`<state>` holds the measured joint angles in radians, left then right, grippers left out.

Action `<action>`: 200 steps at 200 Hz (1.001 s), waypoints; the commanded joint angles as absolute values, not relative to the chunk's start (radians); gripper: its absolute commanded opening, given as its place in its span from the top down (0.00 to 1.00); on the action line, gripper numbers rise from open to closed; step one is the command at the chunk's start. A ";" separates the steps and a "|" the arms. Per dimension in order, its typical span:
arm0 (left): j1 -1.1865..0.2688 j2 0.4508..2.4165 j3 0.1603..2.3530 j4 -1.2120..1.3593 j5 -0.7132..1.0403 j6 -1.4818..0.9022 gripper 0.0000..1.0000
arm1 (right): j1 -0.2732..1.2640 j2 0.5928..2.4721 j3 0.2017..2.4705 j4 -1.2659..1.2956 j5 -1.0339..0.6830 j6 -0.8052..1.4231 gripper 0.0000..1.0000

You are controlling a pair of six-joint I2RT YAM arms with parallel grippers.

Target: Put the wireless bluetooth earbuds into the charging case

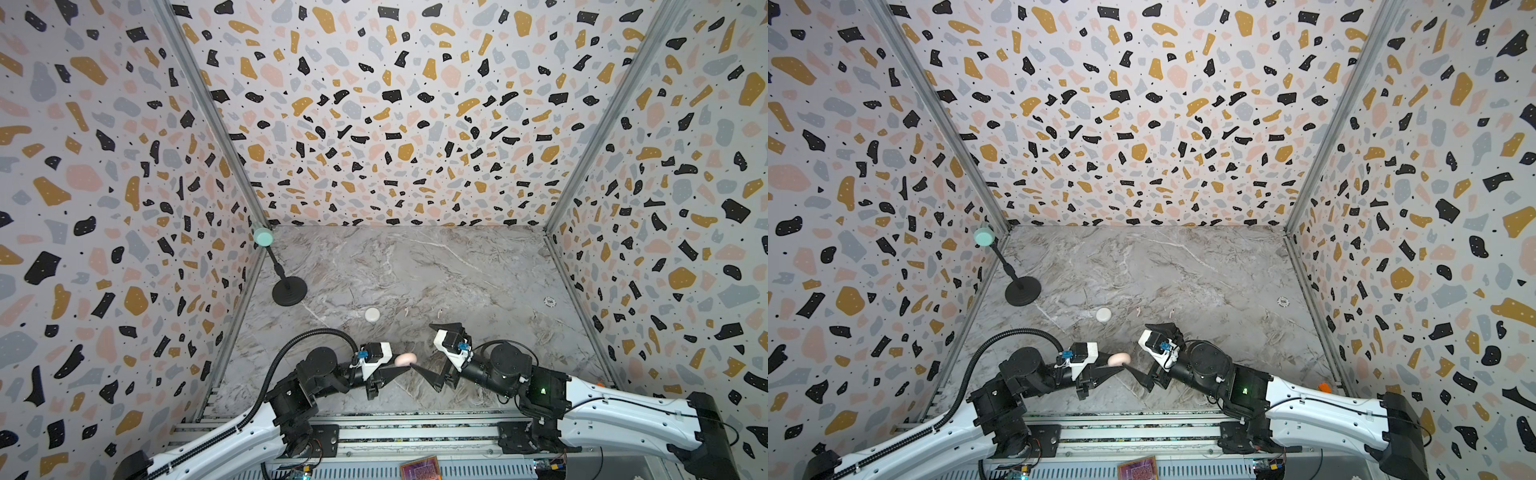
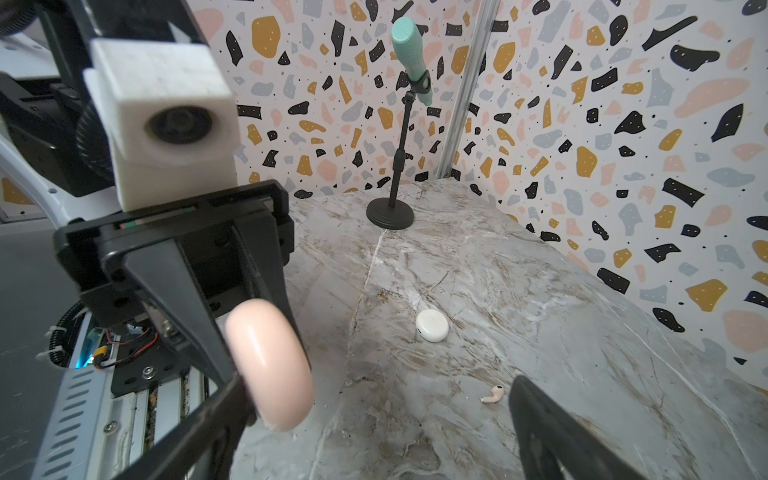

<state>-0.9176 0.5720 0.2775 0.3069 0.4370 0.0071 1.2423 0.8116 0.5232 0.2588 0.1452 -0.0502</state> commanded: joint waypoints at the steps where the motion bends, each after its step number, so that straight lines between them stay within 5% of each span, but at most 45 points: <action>1: -0.922 0.563 0.298 0.345 0.453 0.014 1.00 | 1.247 0.807 0.537 0.289 0.149 -0.056 0.01; 200: -0.930 0.552 0.290 0.353 0.502 0.026 1.00 | 1.247 0.797 0.525 0.332 0.258 -0.049 0.01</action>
